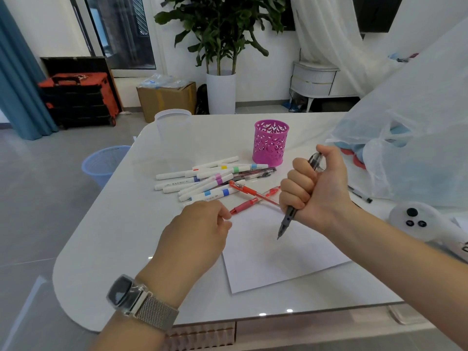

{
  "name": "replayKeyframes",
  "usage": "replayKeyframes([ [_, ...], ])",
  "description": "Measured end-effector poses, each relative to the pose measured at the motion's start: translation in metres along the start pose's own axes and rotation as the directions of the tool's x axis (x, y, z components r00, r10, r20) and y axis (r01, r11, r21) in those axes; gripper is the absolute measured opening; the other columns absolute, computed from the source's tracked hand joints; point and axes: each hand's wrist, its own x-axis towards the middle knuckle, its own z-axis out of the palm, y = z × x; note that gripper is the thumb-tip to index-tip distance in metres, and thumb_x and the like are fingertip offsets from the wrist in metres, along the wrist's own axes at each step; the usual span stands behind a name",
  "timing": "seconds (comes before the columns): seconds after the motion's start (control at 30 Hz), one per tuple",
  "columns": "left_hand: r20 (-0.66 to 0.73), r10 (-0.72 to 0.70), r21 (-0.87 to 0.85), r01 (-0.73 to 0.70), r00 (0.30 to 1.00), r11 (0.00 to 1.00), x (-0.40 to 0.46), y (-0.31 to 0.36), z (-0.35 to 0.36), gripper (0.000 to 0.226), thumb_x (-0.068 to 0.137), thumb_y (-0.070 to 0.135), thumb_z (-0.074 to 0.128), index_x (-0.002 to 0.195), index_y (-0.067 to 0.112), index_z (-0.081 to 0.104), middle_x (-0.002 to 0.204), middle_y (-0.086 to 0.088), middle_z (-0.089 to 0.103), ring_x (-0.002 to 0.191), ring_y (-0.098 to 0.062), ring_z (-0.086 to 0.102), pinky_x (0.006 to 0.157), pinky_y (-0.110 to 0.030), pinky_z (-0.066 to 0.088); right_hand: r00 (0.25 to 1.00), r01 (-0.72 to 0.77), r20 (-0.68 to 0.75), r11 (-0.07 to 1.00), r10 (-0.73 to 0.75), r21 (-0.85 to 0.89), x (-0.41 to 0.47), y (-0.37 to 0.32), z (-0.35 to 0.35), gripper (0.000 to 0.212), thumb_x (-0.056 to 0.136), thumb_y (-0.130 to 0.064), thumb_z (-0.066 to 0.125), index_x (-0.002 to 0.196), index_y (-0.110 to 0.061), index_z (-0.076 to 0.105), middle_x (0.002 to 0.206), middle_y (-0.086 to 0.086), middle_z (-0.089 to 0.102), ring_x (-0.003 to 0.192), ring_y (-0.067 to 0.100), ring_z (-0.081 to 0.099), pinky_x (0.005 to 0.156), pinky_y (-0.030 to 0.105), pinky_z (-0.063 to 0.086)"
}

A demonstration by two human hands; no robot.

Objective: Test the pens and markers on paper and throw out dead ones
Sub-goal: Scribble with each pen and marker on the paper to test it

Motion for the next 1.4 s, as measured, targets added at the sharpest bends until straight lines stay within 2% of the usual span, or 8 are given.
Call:
replayKeyframes([
  [0.13,0.193,-0.019,0.168,-0.014,0.981,0.986,-0.006,-0.002,0.002,0.037,0.088,0.045,0.056,0.124,0.035,0.051,0.124,0.015,0.052,0.109,-0.007,0.051,0.092,-0.026,0.044,1.000,-0.003,0.025,1.000,0.004,-0.011,0.005,0.001,-0.004,0.053,0.077,-0.043,0.060,0.048,-0.019,0.023,0.053,-0.004,0.025,0.047,0.008,0.016,0.037,0.017,0.013],
  [0.33,0.337,-0.056,0.333,-0.063,0.940,0.941,-0.013,0.006,0.009,0.064,0.085,0.050,0.058,0.139,0.024,0.034,0.138,0.004,0.041,0.125,-0.016,0.037,0.099,-0.033,0.041,0.997,-0.079,-0.001,0.966,0.081,-0.248,0.020,0.011,-0.019,0.056,0.090,-0.034,0.033,0.073,-0.002,0.074,0.052,0.008,0.045,0.050,0.018,0.039,0.055,0.027,0.033],
  [0.47,0.340,-0.069,0.411,-0.082,0.938,0.908,-0.013,0.010,0.017,0.064,0.087,0.050,0.054,0.139,0.021,0.033,0.144,0.006,0.034,0.128,-0.019,0.031,0.091,-0.031,0.036,0.992,-0.083,0.059,0.925,0.113,-0.370,0.030,0.023,-0.021,0.045,0.099,-0.038,0.039,0.101,-0.007,0.071,0.084,0.011,0.073,0.066,0.016,0.064,0.057,0.024,0.053],
  [0.57,0.343,-0.075,0.443,-0.091,0.936,0.892,-0.010,0.011,0.020,0.060,0.087,0.050,0.055,0.135,0.019,0.037,0.142,0.006,0.036,0.126,-0.021,0.032,0.084,-0.031,0.032,0.994,0.064,0.112,0.803,0.004,-0.592,0.039,0.043,-0.020,0.013,0.087,-0.018,0.065,0.078,-0.009,0.063,0.066,0.005,0.064,0.063,0.014,0.061,0.069,0.030,0.055],
  [0.7,0.341,-0.057,0.447,-0.109,0.938,0.888,-0.008,0.012,0.019,0.050,0.085,0.050,0.057,0.122,0.019,0.044,0.133,0.006,0.043,0.121,-0.020,0.036,0.077,-0.030,0.029,0.972,0.231,0.189,0.703,-0.138,-0.673,0.051,0.062,-0.013,0.029,0.087,-0.005,0.064,0.062,-0.011,0.052,0.056,0.003,0.055,0.069,0.024,0.063,0.094,0.050,0.049],
  [0.83,0.338,-0.047,0.411,-0.103,0.940,0.906,-0.006,0.011,0.015,0.048,0.083,0.052,0.060,0.117,0.021,0.047,0.120,0.006,0.048,0.116,-0.019,0.037,0.074,-0.029,0.030,0.925,0.369,0.261,0.486,-0.276,-0.792,0.063,0.073,-0.012,0.008,0.086,-0.013,0.067,0.078,-0.012,0.066,0.075,0.003,0.072,0.074,0.017,0.068,0.077,0.032,0.056],
  [1.0,0.332,-0.048,0.377,-0.086,0.942,0.922,-0.003,0.008,0.017,0.052,0.080,0.052,0.064,0.120,0.024,0.046,0.125,0.007,0.045,0.116,-0.019,0.036,0.072,-0.029,0.029,0.878,0.394,0.225,0.371,-0.422,-0.841,0.066,0.080,-0.017,0.030,0.083,-0.009,0.070,0.062,0.000,0.052,0.055,0.010,0.059,0.043,-0.001,0.054,0.048,0.009,0.039],
  [1.4,0.334,-0.057,0.366,-0.074,0.941,0.928,-0.002,0.007,0.024,0.056,0.082,0.051,0.063,0.123,0.021,0.041,0.123,0.004,0.038,0.118,-0.020,0.033,0.072,-0.030,0.031,0.868,0.421,0.347,0.153,-0.356,-0.894,0.072,0.084,-0.021,0.025,0.077,-0.002,0.062,0.058,0.003,0.047,0.050,0.013,0.058,0.047,0.006,0.049,0.052,0.017,0.042],
])
